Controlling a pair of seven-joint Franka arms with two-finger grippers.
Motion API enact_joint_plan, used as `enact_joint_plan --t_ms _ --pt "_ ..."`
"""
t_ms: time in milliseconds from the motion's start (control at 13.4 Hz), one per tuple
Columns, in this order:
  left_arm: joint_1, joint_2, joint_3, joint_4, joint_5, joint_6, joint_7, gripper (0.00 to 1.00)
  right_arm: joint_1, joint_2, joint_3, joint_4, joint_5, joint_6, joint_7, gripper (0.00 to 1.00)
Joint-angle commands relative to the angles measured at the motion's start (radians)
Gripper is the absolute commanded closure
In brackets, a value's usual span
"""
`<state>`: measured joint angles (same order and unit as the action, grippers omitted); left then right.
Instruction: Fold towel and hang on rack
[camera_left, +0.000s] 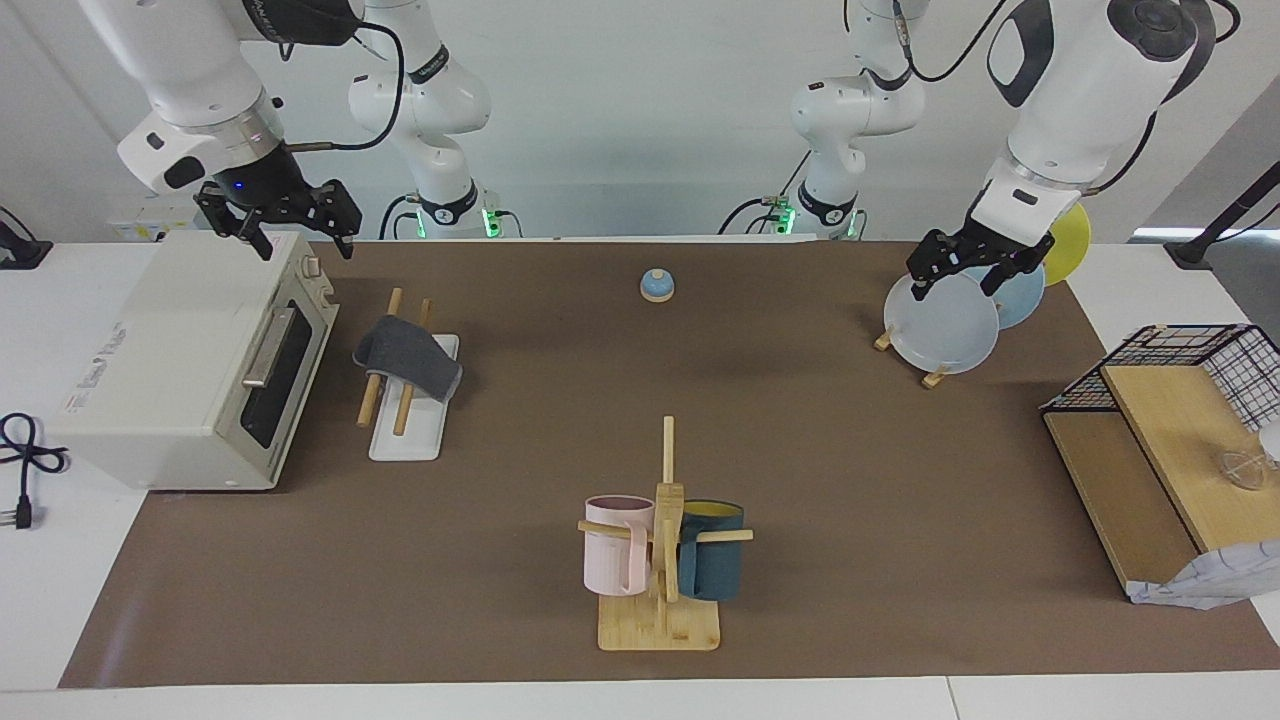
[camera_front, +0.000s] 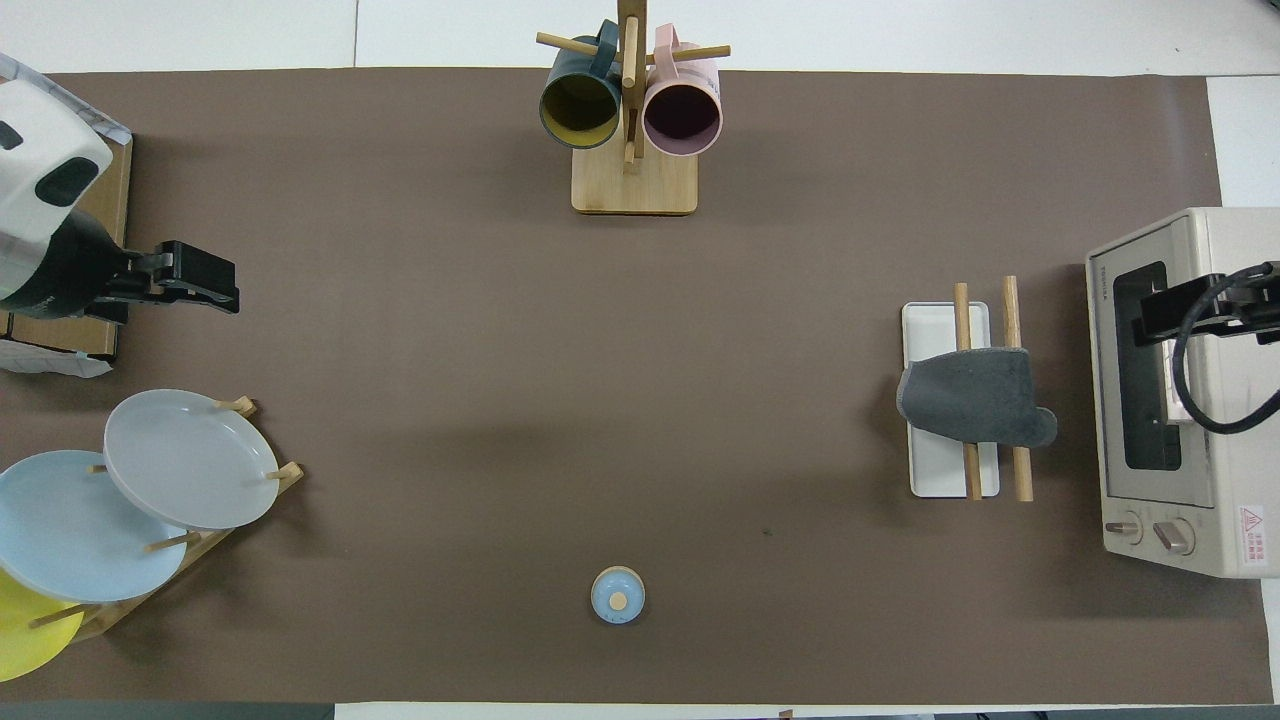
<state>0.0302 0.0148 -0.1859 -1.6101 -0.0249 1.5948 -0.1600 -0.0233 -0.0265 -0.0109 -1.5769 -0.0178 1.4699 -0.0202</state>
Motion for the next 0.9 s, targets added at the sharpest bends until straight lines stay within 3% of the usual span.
enact_joint_plan --t_ms 0,299,523,822 --pt "-0.007 -0.022 0.013 -0.027 -0.009 0.011 0.007 0.00 -0.004 0.010 0.008 0.015 0.016 0.015 0.017 0.00" --pt "-0.007 -0.022 0.013 -0.025 -0.009 0.013 0.007 0.00 -0.012 0.008 0.009 0.005 -0.021 0.003 0.014 0.00" --pt "-0.007 -0.022 0.013 -0.027 -0.009 0.013 0.007 0.00 -0.018 -0.026 0.008 -0.104 -0.025 0.102 0.014 0.00" --pt "-0.007 -0.022 0.013 -0.025 -0.009 0.011 0.007 0.00 -0.012 -0.016 0.009 -0.081 -0.030 0.076 0.014 0.00"
